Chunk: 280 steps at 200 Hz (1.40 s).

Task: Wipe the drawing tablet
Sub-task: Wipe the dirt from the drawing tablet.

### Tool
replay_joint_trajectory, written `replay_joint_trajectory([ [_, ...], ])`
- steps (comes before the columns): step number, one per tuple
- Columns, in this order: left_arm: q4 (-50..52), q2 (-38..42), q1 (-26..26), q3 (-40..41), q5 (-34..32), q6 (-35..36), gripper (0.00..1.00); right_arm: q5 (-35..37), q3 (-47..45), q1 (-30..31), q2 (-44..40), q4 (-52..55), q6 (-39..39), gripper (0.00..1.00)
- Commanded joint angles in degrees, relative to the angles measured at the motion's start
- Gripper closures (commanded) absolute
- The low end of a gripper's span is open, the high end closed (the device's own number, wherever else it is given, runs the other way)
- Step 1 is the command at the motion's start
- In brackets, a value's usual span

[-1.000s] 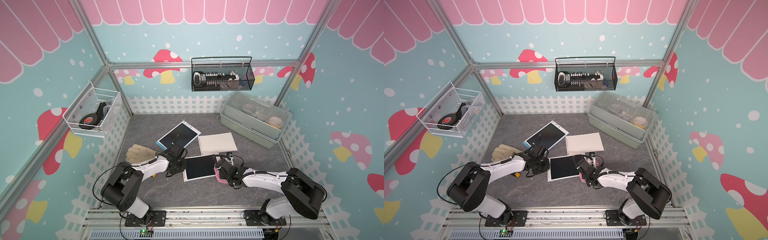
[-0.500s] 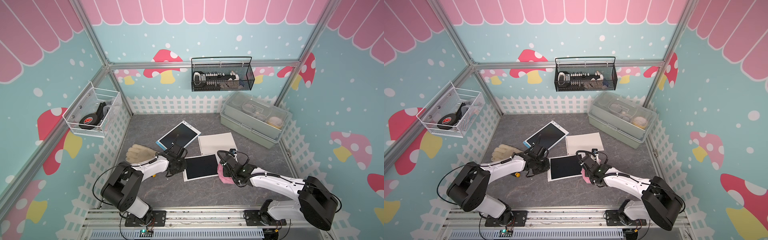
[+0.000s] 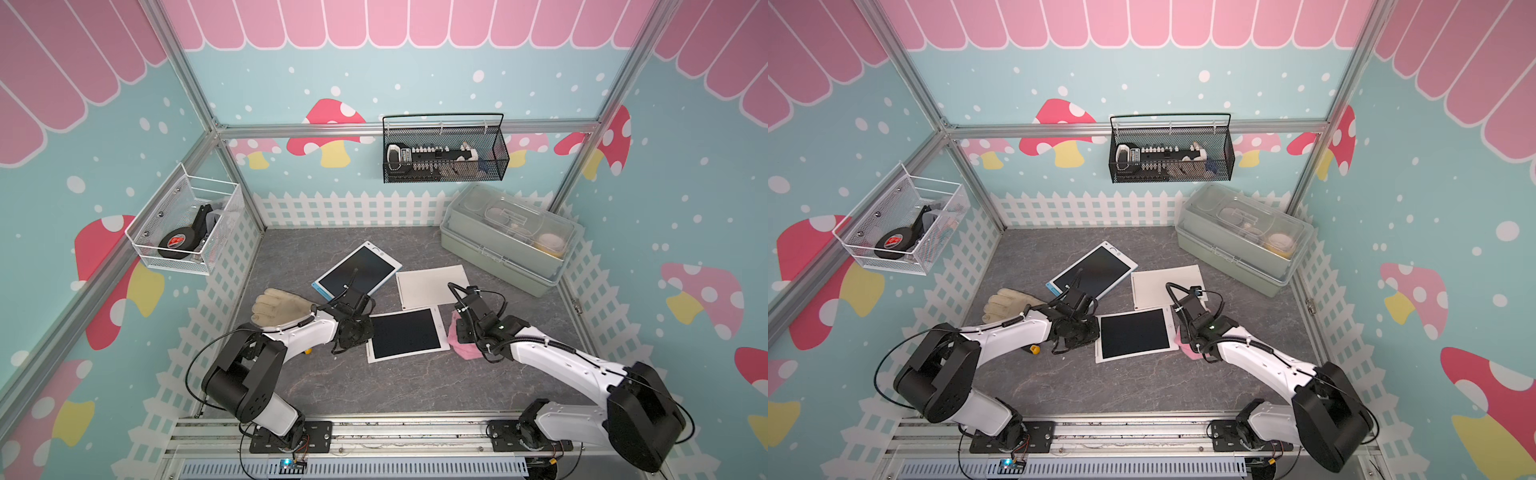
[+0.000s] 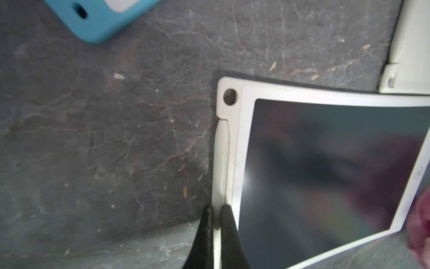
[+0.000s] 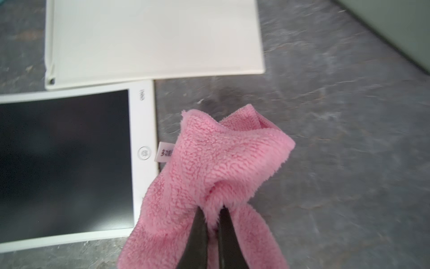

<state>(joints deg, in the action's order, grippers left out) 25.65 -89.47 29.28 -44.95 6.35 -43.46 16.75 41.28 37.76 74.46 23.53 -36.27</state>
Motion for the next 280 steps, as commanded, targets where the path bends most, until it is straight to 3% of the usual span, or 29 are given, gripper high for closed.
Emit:
replay_joint_trajectory([
  [1, 7.92, -3.98, 0.49, 2.85, -0.81, 0.29, 0.95, -7.95, -0.16, 1.59, 3.35, -6.96, 2.28, 1.00],
  [73, 7.63, -4.75, 0.51, 2.50, -0.55, 0.13, 0.95, -11.27, 1.73, 3.25, 18.13, -9.54, -1.90, 1.00],
  [108, 7.49, -4.66, 0.51, 2.85, -0.42, 0.04, 0.95, -10.51, -1.42, 2.68, 12.85, -7.11, -3.41, 1.00],
  [138, 7.31, -4.35, 0.45, 3.02, -0.30, 0.00, 0.95, -10.77, 3.11, 9.86, 13.54, -5.06, -1.90, 1.00],
  [153, 7.31, -4.41, 0.51, 3.02, -0.28, 0.07, 0.95, -11.15, 3.36, 10.67, 15.41, -4.70, -4.36, 1.00],
  [188, 7.23, -4.46, 0.47, 3.09, -0.27, -0.01, 0.95, -10.02, -0.93, 7.56, 14.76, -3.98, -8.69, 1.00],
  [222, 7.31, -4.25, 0.52, 3.29, -0.42, 0.20, 0.95, -9.73, -3.49, 1.45, 9.67, -1.47, -6.66, 1.00],
  [261, 7.29, -4.47, 0.51, 3.31, -0.38, 0.27, 0.95, -10.01, 3.27, 8.34, 13.65, -1.08, -6.19, 1.00],
  [280, 7.25, -4.45, 0.46, 3.29, -0.31, 0.20, 0.95, -9.25, 5.45, 8.65, 12.88, -1.47, -6.31, 1.00],
])
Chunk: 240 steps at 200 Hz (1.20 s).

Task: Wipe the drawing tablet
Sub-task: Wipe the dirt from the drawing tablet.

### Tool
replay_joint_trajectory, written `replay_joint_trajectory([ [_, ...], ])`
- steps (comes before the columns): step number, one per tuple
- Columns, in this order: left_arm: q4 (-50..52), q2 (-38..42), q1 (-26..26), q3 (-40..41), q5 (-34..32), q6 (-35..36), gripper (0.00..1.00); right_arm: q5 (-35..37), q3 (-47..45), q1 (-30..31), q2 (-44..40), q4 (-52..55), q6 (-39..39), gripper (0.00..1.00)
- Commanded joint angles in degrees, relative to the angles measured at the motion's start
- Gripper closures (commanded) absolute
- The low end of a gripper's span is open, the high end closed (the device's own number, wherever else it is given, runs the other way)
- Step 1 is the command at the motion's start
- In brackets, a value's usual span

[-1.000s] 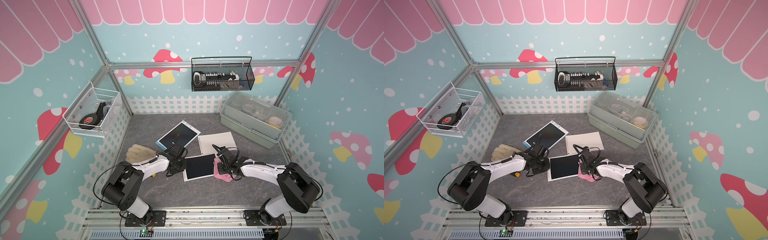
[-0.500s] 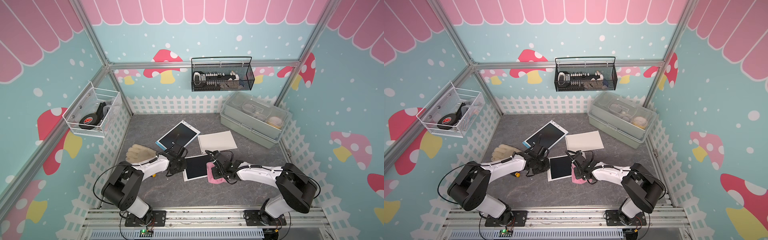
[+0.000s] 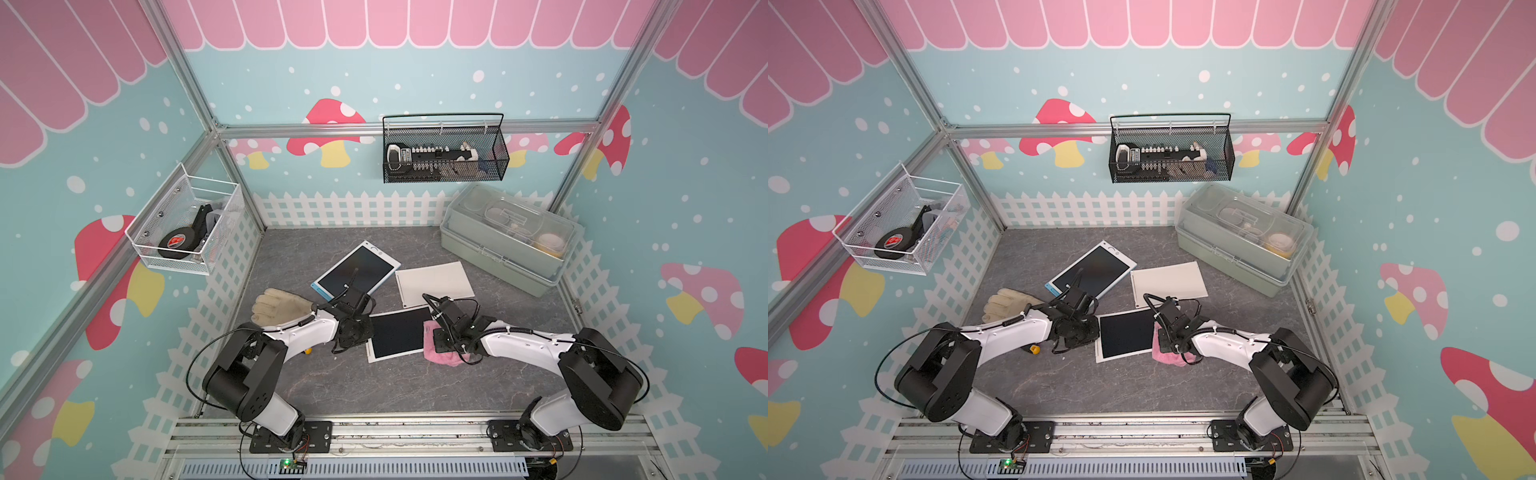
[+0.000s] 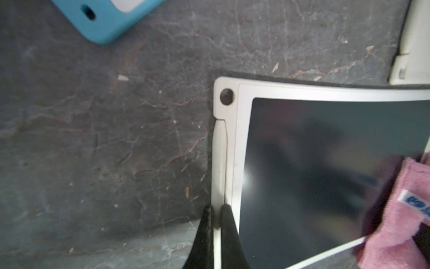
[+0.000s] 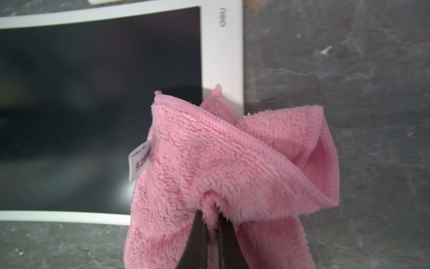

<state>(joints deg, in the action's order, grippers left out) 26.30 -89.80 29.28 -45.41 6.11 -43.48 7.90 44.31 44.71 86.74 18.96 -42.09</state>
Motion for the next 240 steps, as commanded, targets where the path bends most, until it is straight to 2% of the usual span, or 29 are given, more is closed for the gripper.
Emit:
replay_joint_trajectory([
  [1, 6.58, -4.14, 0.49, 3.75, -0.06, 0.19, 0.95, -0.37, 2.61, 1.70, 0.66, 3.14, -0.39, 1.00],
  [23, 6.61, -4.48, 0.52, 3.58, -0.18, 0.13, 0.95, -1.26, 5.29, 0.30, 4.40, 6.66, 1.79, 1.00],
  [50, 6.65, -4.39, 0.52, 3.61, -0.44, -0.10, 0.95, -3.22, 0.63, -5.14, 5.00, 8.36, 1.13, 1.00],
  [74, 6.72, -4.44, 0.52, 3.92, -0.75, -0.50, 0.96, -3.77, 0.30, -8.22, 4.96, 13.86, 2.52, 1.00],
  [103, 6.73, -4.40, 0.43, 4.11, -1.08, -0.73, 0.96, -1.13, 0.44, -12.37, 2.47, 20.45, 2.54, 1.00],
  [150, 6.74, -3.74, 0.43, 4.11, -0.96, -0.83, 0.96, 5.69, -0.71, -17.59, -7.06, 25.30, 2.96, 1.00],
  [171, 6.74, -3.72, 0.38, 3.84, -0.98, -0.74, 0.96, 5.61, -0.55, -17.33, -11.62, 23.39, 4.34, 1.00],
  [192, 6.63, -3.78, 0.43, 3.66, -0.93, -0.73, 0.96, 4.48, 0.20, -13.48, -12.85, 18.61, 6.23, 1.00],
  [224, 6.35, -3.89, 0.38, 3.79, -0.76, -0.84, 0.96, 2.46, 6.08, -5.14, -5.49, 14.85, 8.77, 1.00],
  [240, 6.22, -3.89, 0.42, 3.84, -0.68, -0.82, 0.96, 1.43, 8.40, -3.87, -0.43, 14.90, 8.17, 1.00],
])
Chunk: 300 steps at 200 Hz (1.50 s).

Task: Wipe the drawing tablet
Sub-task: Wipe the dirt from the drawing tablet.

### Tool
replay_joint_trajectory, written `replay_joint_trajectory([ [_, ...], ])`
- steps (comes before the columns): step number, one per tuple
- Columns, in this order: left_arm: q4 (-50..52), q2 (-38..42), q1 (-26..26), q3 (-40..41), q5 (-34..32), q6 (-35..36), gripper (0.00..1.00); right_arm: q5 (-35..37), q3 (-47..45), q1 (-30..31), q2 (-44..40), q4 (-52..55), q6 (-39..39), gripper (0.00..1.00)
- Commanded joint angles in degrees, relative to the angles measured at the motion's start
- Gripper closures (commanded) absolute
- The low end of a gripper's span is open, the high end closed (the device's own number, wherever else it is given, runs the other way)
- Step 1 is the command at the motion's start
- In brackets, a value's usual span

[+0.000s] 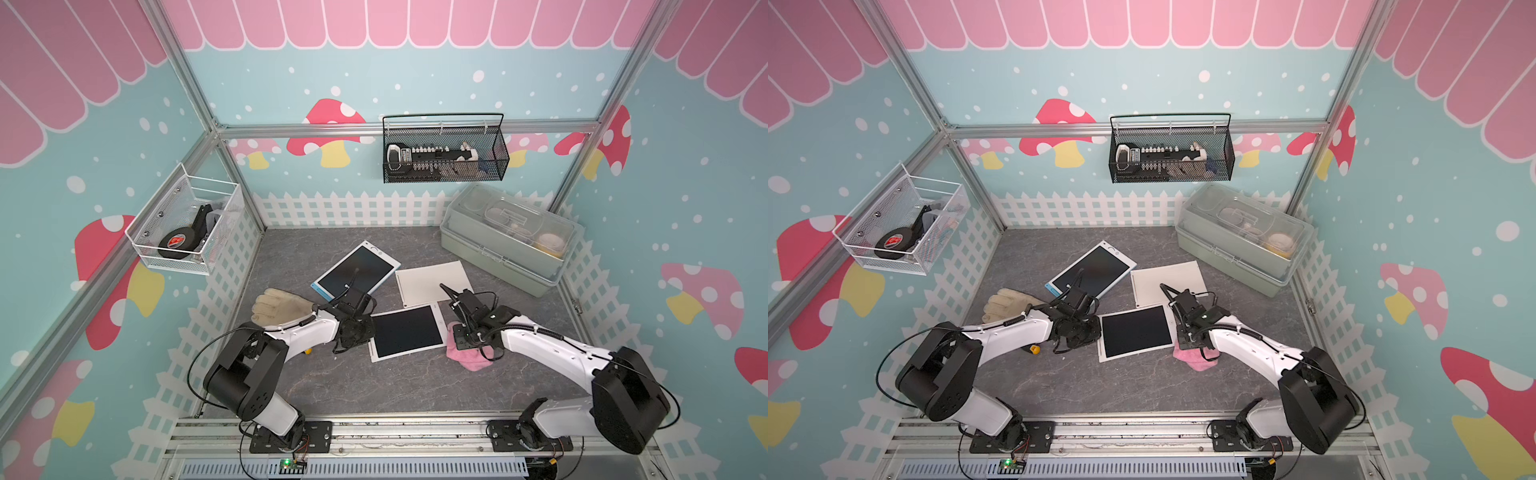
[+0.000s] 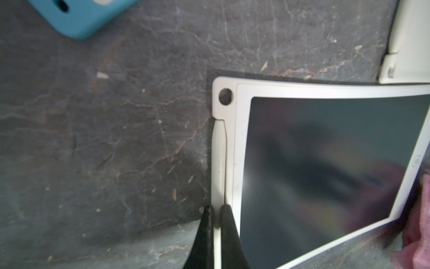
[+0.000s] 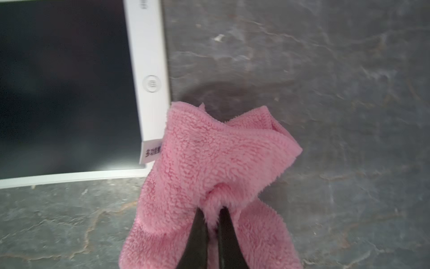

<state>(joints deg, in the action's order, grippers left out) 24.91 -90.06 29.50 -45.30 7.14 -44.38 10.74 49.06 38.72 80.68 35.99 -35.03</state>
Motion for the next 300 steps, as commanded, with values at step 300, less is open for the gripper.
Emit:
replay_joint_trajectory([
  [300, 7.35, -3.98, -0.05, 3.48, -1.44, 0.00, 0.96, 0.99, 7.84, 4.73, 9.70, 3.35, 1.19, 1.00],
])
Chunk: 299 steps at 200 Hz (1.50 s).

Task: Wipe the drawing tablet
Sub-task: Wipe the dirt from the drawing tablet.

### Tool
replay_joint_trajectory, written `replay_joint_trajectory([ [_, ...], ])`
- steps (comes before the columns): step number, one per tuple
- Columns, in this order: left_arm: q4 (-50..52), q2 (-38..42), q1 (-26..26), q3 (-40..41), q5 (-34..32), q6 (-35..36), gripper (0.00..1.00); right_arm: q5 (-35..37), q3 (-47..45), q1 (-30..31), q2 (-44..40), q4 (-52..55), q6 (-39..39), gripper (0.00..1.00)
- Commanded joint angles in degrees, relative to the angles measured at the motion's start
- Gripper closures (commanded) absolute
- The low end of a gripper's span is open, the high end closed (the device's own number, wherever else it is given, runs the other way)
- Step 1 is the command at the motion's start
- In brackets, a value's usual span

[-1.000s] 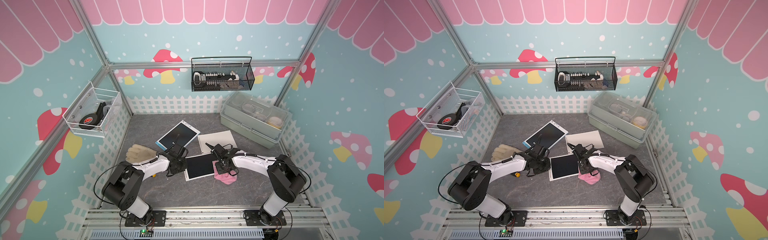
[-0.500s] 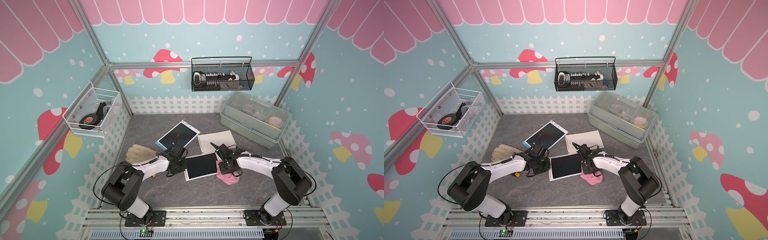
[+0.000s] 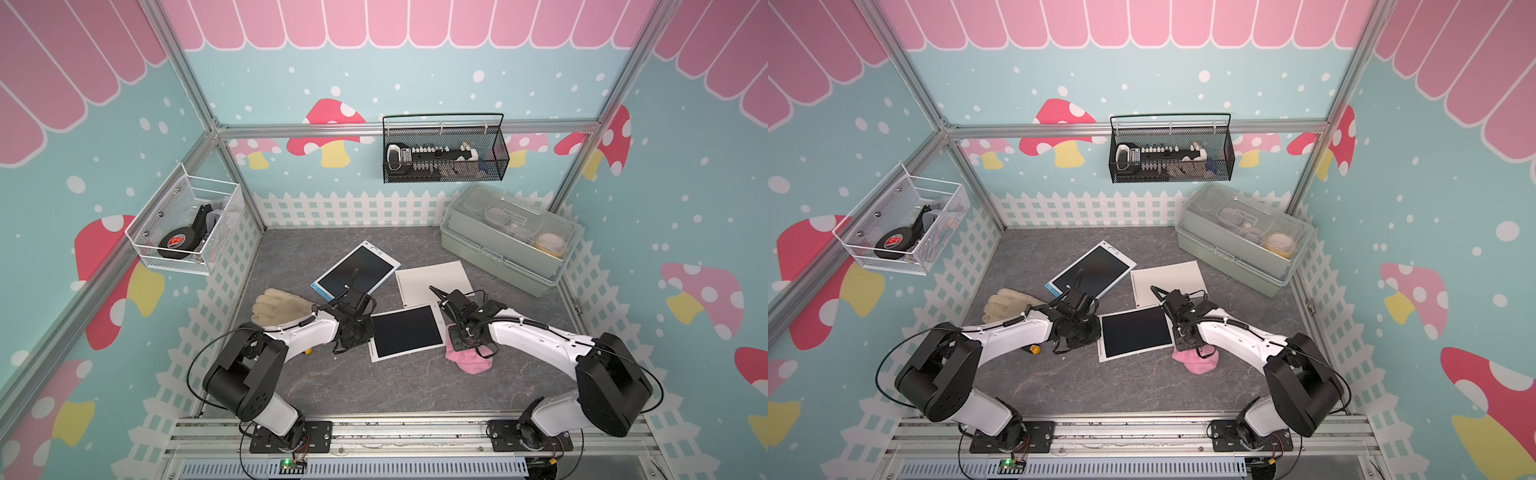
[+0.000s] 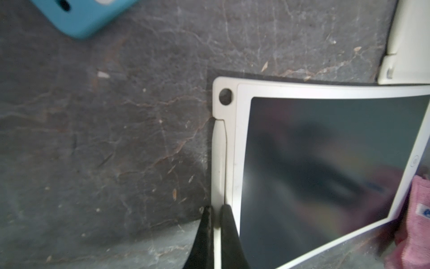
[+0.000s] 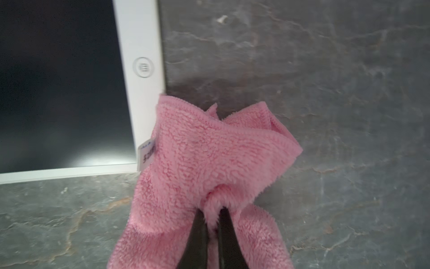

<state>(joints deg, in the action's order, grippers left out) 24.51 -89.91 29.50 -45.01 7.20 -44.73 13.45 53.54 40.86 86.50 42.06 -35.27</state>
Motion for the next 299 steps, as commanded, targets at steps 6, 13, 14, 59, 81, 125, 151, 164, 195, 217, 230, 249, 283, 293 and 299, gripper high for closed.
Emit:
replay_joint_trajectory([
  [6, 7.67, -4.05, -0.05, 3.26, -1.49, 0.32, 0.96, -1.90, 4.02, 3.08, 4.81, -3.41, 1.36, 1.00],
  [13, 7.69, -3.98, -0.05, 3.40, -1.49, 0.30, 0.96, -2.03, 4.95, 3.32, 6.06, -3.56, 1.30, 1.00],
  [14, 7.67, -4.01, -0.05, 3.42, -1.49, 0.28, 0.96, -2.07, 5.11, 3.33, 6.32, -3.52, 1.27, 1.00],
  [59, 7.62, -4.13, -0.05, 3.73, -1.47, 0.35, 0.96, -4.00, 6.48, 1.43, 15.52, 0.71, 0.62, 1.00],
  [81, 7.66, -3.98, -0.07, 3.46, -1.62, 0.17, 0.96, -4.38, 2.76, -0.33, 13.95, 1.43, 0.41, 1.00],
  [125, 7.70, -4.21, -0.23, 3.46, -1.58, 0.25, 0.97, -3.08, -1.76, -4.69, 12.25, 5.04, 2.82, 1.00],
  [151, 7.66, -3.91, -0.42, 3.62, -1.46, 0.34, 0.97, -2.37, -1.94, -5.85, 10.26, 5.51, 3.48, 1.00],
  [164, 7.68, -3.92, -0.41, 3.62, -1.28, 0.33, 0.97, -2.63, -0.61, -5.01, 8.83, 4.74, 3.78, 1.00],
  [195, 7.75, -3.97, -0.41, 3.55, -1.23, 0.35, 0.97, 1.92, 8.11, 1.97, 6.21, 5.67, 4.01, 1.00],
  [217, 7.73, -4.13, -0.42, 3.40, -1.14, 0.27, 0.97, 1.03, 11.93, 4.27, 9.34, 4.75, 3.56, 1.00],
  [230, 7.71, -4.14, -0.40, 3.27, -1.19, 0.17, 0.97, -0.06, 12.64, 4.82, 12.20, 3.60, 3.36, 1.00],
  [249, 7.74, -4.02, -0.41, 3.27, -1.14, 0.15, 0.97, -0.63, 12.81, 4.84, 15.97, 2.83, 2.93, 1.00],
  [283, 7.76, -3.72, -0.42, 3.62, -1.23, 0.08, 0.97, 0.21, 10.41, 3.43, 18.62, 3.67, 2.51, 1.00],
  [293, 7.79, -3.85, -0.41, 3.71, -1.27, 0.04, 0.97, 0.52, 9.10, 2.50, 18.49, 4.22, 2.35, 1.00],
  [299, 7.85, -3.87, -0.41, 3.62, -1.30, 0.11, 0.97, 0.61, 8.17, 2.03, 18.28, 4.57, 2.36, 1.00],
])
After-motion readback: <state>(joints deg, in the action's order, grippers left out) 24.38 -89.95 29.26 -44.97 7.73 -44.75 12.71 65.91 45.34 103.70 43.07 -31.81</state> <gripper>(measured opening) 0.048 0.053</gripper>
